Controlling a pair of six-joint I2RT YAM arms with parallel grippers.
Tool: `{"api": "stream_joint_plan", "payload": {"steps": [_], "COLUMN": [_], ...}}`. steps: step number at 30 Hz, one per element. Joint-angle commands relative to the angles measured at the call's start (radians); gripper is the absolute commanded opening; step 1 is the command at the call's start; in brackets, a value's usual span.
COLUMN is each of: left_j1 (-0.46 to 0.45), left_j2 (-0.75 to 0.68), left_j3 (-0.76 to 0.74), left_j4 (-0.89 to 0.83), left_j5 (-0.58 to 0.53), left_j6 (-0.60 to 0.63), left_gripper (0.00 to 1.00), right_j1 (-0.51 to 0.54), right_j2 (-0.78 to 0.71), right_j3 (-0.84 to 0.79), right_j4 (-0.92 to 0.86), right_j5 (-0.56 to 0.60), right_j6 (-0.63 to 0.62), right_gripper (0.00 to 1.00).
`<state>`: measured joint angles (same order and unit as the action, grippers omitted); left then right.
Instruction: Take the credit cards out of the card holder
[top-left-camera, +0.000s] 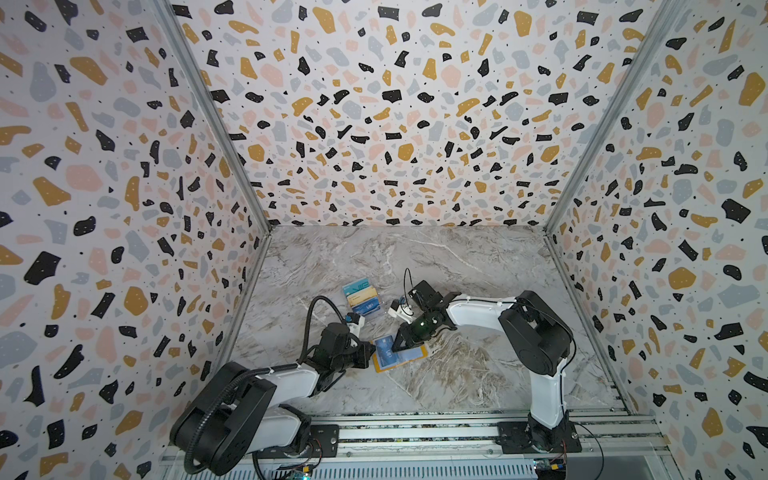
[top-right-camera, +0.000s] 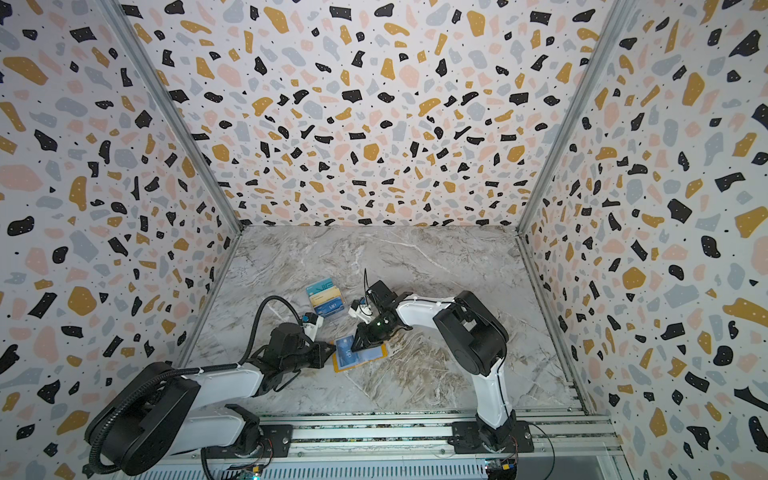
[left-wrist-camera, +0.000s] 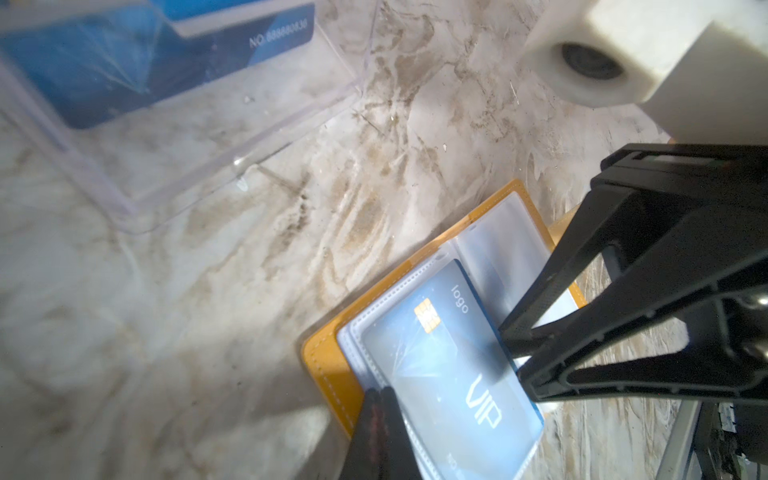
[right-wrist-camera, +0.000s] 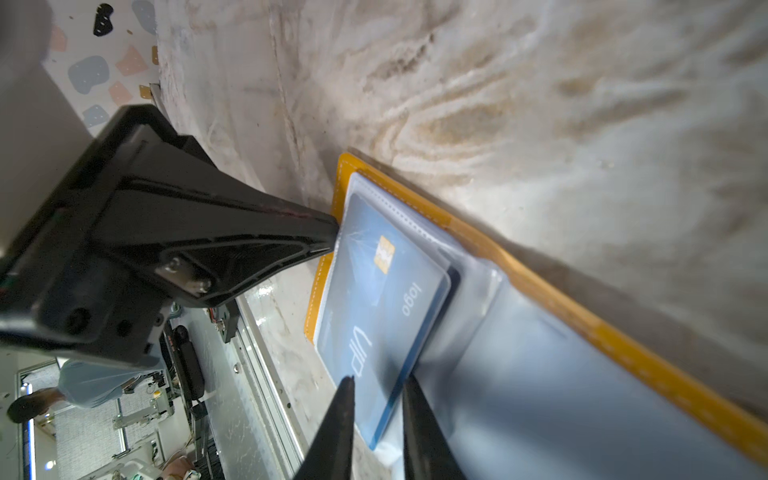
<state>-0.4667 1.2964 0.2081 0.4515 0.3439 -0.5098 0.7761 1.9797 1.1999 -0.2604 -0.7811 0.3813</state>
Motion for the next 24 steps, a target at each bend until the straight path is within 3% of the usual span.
{"api": "stream_joint_plan", "payload": {"steps": [1, 24], "left_j1": [-0.007, -0.013], "left_j2": [0.014, 0.029], "left_j3": [-0.019, -0.024], "left_j4": [-0.008, 0.006], "left_j5": [0.04, 0.04], "left_j6": [0.003, -0.001], "left_gripper": [0.0, 0.0], "right_j1": [0.0, 0.017], "right_j2": [-0.01, 0.057], "right_j3": [0.021, 0.021], "right_j4": [0.068, 0.136], "right_j5": [-0.073, -0.116], "right_j6": [0.025, 0.082], "right_gripper": [0.22, 0.22]}}
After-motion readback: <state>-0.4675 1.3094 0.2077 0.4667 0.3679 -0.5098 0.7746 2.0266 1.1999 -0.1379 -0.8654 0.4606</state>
